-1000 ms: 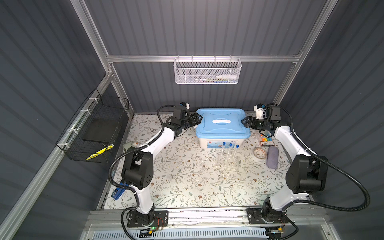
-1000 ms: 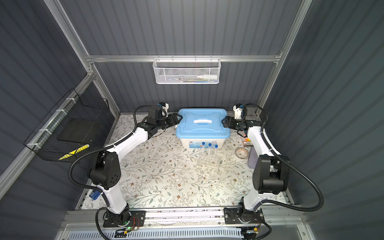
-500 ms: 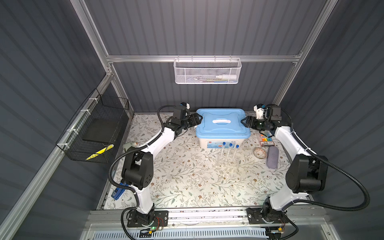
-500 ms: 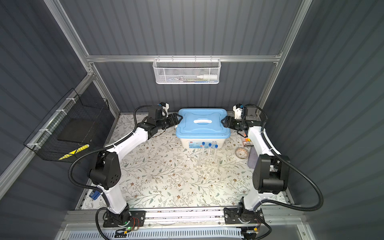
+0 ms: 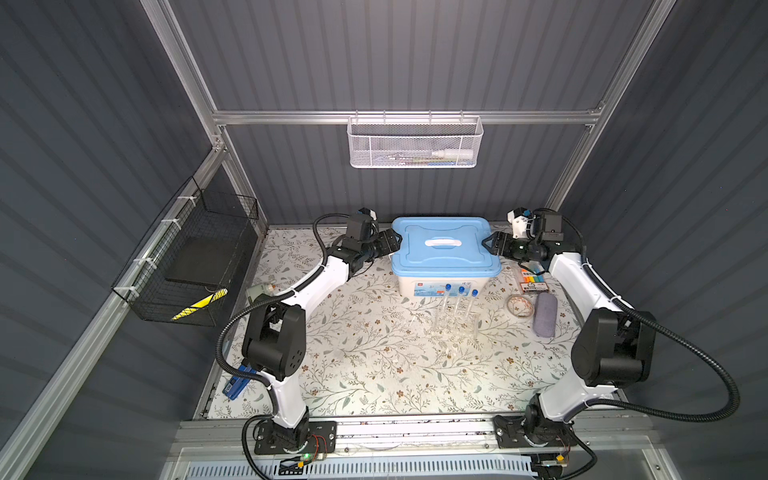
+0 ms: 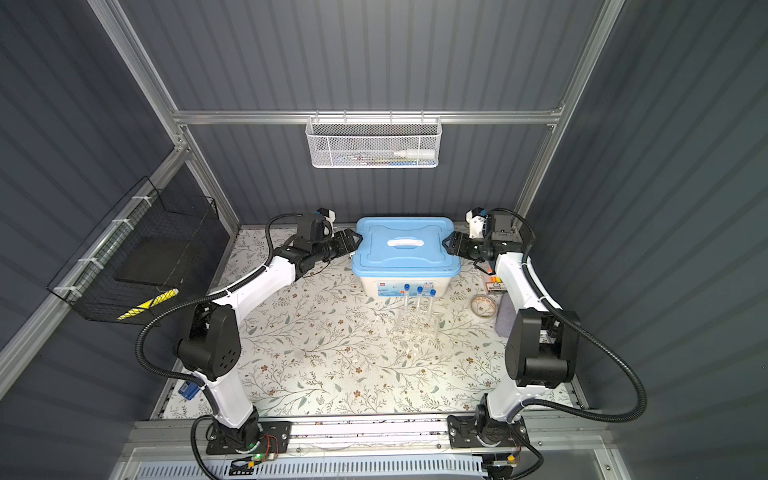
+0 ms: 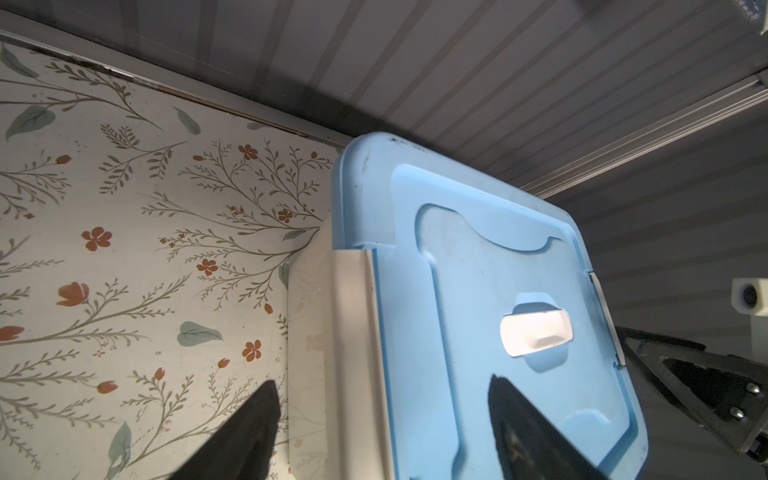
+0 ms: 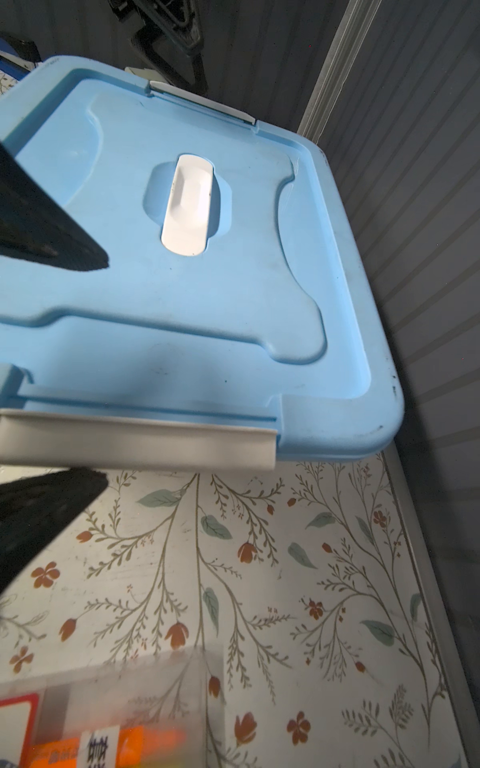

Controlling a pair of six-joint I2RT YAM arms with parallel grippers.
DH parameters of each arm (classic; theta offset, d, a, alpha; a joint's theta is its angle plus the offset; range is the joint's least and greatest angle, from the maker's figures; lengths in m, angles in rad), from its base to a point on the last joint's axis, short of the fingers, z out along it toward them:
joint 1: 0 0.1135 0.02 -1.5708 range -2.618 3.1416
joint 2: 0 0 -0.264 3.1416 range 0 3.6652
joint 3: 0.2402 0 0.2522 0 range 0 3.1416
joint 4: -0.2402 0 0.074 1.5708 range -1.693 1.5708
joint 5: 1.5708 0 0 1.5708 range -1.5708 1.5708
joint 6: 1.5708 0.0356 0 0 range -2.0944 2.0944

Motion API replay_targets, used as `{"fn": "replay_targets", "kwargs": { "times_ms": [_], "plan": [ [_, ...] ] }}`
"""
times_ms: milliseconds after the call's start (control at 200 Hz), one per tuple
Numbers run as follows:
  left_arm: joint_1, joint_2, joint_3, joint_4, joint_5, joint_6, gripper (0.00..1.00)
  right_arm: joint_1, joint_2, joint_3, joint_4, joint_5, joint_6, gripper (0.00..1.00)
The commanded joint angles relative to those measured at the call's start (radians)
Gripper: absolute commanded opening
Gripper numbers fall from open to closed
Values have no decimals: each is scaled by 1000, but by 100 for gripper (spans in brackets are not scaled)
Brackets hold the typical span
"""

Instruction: Organize the chemistry lab equipment

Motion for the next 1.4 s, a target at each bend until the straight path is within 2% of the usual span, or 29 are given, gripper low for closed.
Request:
{"fn": "replay_targets", "kwargs": {
  "times_ms": [0,280,1396],
  "plan": [
    [-6,-18,3,-11,20,3,80,10,10,-17,5,-50,5,76],
    [-9,5,19,16,84,-28,70,11,8,-21,8,-70,8,74],
    [-41,40,33,80,129,-79,66,49,-3,-20,25,-84,47,65]
  ]
}}
